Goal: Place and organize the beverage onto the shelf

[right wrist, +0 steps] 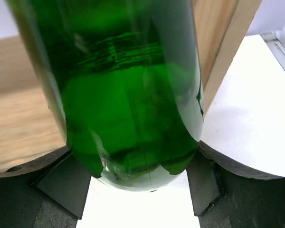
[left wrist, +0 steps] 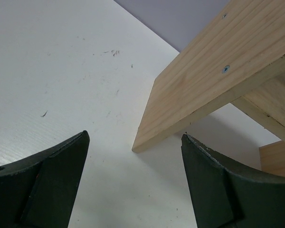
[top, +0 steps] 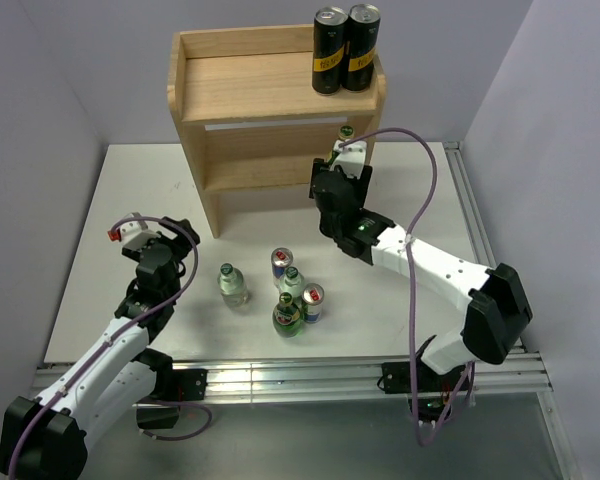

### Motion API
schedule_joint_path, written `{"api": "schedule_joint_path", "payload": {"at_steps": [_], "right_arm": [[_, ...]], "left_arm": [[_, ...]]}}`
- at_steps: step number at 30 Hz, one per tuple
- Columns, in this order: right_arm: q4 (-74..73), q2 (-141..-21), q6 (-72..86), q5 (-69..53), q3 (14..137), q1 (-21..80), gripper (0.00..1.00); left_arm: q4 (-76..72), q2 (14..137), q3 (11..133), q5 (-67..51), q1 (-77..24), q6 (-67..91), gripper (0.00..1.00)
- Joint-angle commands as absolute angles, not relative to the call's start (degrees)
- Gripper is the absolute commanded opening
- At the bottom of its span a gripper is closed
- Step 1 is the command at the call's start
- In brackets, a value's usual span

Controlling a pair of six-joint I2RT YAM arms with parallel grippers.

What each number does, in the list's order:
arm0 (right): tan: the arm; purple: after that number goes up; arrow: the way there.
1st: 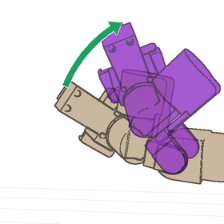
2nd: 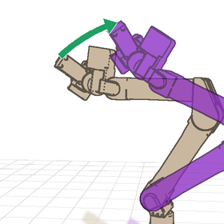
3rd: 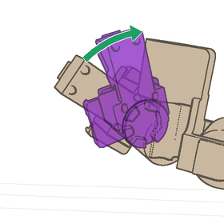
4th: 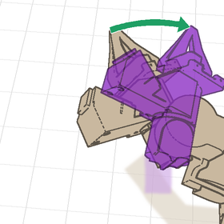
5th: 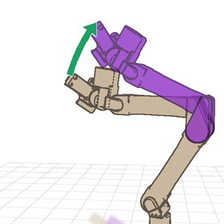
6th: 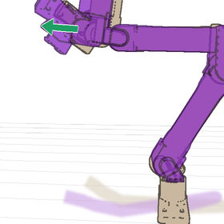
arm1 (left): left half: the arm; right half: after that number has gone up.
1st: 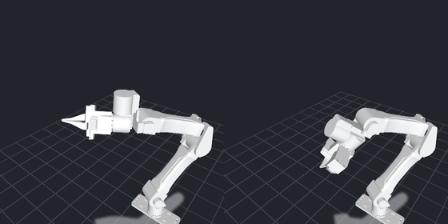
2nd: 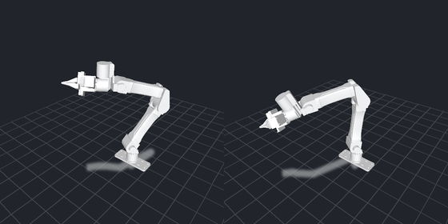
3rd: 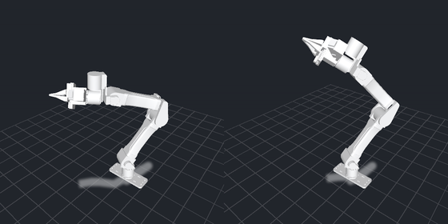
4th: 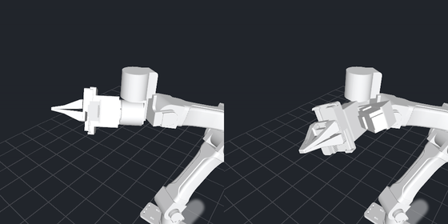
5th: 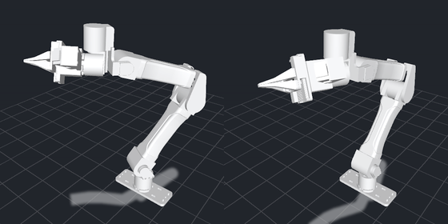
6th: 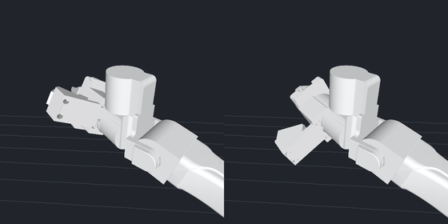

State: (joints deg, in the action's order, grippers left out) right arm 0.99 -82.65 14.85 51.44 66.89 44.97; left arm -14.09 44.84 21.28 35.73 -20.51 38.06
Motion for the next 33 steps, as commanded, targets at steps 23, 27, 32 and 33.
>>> {"api": "schedule_joint_path", "payload": {"at_steps": [23,27,32,33], "right_arm": [[11.5,-97.8,12.7,58.7,83.4,37.4,0.00],[13.2,-99.7,13.4,61.0,83.7,36.6,0.00],[12.2,-101.5,15.8,62.5,84.1,35.4,0.00],[12.3,-101.7,16.1,62.6,84.0,35.4,0.00]], "left_arm": [[-15.5,46.4,23.6,35.3,-20.7,36.9,0.83],[-15.6,46.7,23.6,35.2,-20.7,36.9,0.82],[-15.7,46.8,23.6,35.0,-20.7,36.9,0.82],[-15.7,46.8,23.7,35.0,-20.7,36.9,0.82]]}}
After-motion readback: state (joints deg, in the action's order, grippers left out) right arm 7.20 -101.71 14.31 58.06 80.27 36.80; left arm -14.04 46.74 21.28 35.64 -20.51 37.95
